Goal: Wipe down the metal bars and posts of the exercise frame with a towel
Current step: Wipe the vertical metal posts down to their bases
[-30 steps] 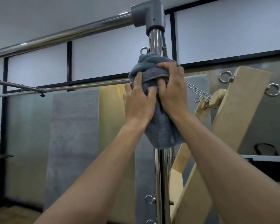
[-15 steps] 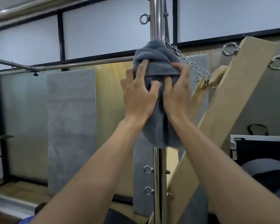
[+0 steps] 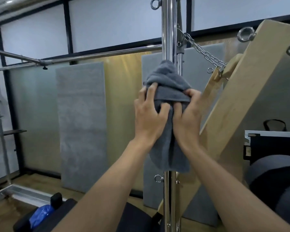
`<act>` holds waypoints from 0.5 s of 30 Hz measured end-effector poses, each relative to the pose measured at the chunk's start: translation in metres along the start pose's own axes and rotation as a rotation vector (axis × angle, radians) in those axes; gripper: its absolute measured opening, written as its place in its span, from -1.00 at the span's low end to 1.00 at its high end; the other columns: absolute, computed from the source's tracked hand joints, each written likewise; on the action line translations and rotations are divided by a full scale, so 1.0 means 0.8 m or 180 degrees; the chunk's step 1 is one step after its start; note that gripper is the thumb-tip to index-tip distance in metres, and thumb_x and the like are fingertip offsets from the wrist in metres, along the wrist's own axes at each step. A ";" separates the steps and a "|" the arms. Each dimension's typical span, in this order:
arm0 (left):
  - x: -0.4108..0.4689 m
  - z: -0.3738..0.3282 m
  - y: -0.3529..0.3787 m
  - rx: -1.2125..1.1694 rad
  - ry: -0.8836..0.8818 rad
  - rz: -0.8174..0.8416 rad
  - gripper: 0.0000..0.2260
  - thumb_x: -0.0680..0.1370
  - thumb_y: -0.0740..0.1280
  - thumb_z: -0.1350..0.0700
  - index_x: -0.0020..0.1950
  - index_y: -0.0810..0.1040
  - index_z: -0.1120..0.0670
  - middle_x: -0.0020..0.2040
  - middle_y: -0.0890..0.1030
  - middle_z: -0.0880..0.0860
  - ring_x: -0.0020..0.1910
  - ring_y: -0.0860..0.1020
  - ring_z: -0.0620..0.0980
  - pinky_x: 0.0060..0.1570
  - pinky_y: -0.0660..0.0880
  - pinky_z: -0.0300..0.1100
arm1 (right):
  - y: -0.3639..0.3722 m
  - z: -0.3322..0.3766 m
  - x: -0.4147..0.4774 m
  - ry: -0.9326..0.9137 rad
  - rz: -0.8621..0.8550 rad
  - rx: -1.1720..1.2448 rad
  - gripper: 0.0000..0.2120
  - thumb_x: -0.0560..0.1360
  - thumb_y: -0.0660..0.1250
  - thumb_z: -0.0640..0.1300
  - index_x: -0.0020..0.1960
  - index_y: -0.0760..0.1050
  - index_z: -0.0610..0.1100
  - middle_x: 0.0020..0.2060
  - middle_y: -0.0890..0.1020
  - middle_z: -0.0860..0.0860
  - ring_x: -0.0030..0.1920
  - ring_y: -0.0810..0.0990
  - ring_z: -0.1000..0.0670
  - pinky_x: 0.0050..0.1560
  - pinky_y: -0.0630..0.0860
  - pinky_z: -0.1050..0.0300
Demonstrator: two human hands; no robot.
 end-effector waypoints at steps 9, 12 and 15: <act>0.042 -0.015 0.007 -0.0120 -0.0362 -0.0144 -0.52 0.52 0.15 -0.04 0.45 0.35 -0.04 0.33 0.44 0.08 0.27 0.41 0.10 0.29 0.32 -0.04 | 0.005 0.011 0.069 -0.0221 0.0057 0.0464 -0.77 0.51 0.25 -0.27 0.15 0.43 -0.11 -0.02 0.52 0.07 0.01 0.49 0.17 0.09 0.41 0.30; 0.015 -0.011 0.012 0.0621 0.0400 -0.0197 -0.52 0.57 0.14 -0.01 0.50 0.25 0.00 0.45 0.29 0.13 0.29 0.34 0.16 0.27 0.30 -0.01 | 0.001 -0.008 0.020 0.0222 -0.0093 0.0150 -0.85 0.59 0.21 -0.22 0.13 0.35 -0.07 -0.14 0.49 0.25 -0.15 0.48 0.33 -0.11 0.36 0.43; -0.016 0.027 0.021 0.0037 0.0113 0.0157 -0.50 0.58 0.05 -0.07 0.50 0.24 0.08 0.39 0.40 0.15 0.29 0.43 0.15 0.28 0.38 0.01 | -0.004 0.003 0.004 -0.0328 0.0115 -0.0054 -0.84 0.52 0.27 -0.29 0.09 0.41 -0.16 -0.09 0.49 0.14 -0.11 0.41 0.25 -0.02 0.29 0.55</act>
Point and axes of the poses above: each hand's wrist, its own x-axis towards the middle knuckle, its own y-axis out of the palm, z = x × y, the point moved 3 cm from there along x, towards the middle knuckle
